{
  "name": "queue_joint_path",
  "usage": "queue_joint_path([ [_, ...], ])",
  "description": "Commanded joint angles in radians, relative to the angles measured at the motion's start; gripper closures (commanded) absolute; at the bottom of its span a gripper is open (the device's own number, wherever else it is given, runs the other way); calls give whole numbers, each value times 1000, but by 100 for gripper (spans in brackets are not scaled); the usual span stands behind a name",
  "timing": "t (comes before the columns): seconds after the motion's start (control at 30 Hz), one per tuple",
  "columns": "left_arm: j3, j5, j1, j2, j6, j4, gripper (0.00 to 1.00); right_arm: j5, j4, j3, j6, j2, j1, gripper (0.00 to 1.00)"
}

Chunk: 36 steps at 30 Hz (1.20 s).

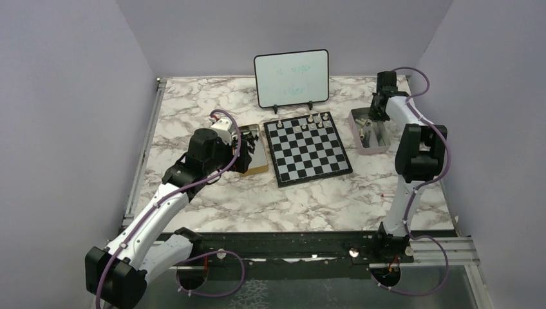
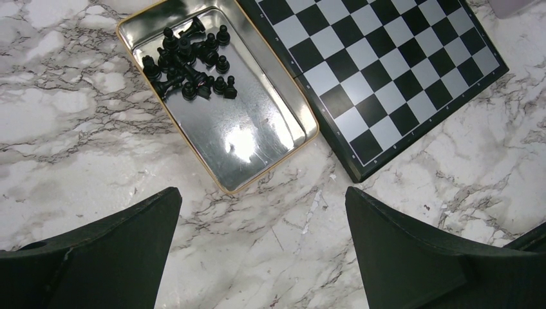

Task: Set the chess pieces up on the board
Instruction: Pick up the chess piece from the storage box, then place the chess piece on the chessboard.

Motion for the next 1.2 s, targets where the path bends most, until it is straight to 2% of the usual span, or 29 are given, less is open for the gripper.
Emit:
queue_joint_path([
  [0.0,-1,-6,-4,-30,10,9,1,-65,-57,-11,24,-86,0,84],
  [0.27,-1,6,-4,-36,6,10,1,-108,-88,-18,35,-169,52,84],
  [0.53,-3,7,-4,-38,5,9,1,-108,-109,31,55,-169,202,84],
  [0.87,-3,-3,-4,-38,6,10,1,-90,-136,177,84,-65,409,84],
  [1.17,-1,-2,-4,-34,9,10,1,-53,-205,447,82,111,589,84],
])
